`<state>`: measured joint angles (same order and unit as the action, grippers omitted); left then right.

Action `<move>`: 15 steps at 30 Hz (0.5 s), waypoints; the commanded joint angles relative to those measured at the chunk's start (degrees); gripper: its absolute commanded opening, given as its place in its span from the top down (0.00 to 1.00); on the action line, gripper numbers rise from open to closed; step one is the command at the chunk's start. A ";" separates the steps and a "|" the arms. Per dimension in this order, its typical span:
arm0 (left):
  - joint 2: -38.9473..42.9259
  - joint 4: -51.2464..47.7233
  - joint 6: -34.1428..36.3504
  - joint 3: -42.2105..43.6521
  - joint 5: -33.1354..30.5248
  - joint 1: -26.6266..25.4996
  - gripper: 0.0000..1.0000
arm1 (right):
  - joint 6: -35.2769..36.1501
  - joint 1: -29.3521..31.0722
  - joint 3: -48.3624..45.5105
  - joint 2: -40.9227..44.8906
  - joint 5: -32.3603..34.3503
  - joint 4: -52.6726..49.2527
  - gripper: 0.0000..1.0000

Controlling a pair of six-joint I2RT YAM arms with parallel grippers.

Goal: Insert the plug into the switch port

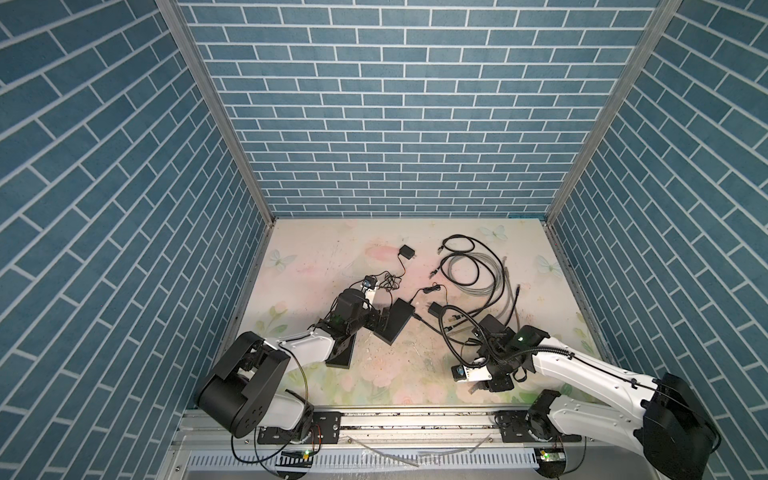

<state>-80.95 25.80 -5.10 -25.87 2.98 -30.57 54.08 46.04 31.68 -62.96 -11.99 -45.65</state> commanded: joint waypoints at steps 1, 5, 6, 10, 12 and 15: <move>0.90 2.30 0.07 1.17 -0.87 -0.23 0.00 | 3.72 0.46 -1.42 -0.76 1.41 1.21 0.62; 0.83 3.48 -0.09 1.78 -0.94 -0.22 0.00 | 4.34 0.62 -2.14 -1.18 2.56 1.81 0.62; 0.85 3.89 -0.16 1.92 -0.95 -0.26 0.00 | 4.47 0.68 -2.41 -1.22 2.75 2.24 0.62; 0.79 4.39 -0.52 2.22 -1.48 -0.19 0.00 | 4.71 1.02 -2.68 -1.80 2.89 3.04 0.62; 1.00 4.84 -0.83 2.53 -2.04 -0.22 0.00 | 4.74 1.24 -2.86 -2.16 2.88 3.44 0.62; 1.06 5.23 -0.94 2.80 -2.30 -0.27 0.00 | 4.80 1.64 -3.03 -2.90 1.89 4.32 0.63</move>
<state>-80.88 29.67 -5.63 -23.88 1.69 -30.57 56.03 47.13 29.91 -65.12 -9.28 -41.76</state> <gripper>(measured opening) 0.996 0.370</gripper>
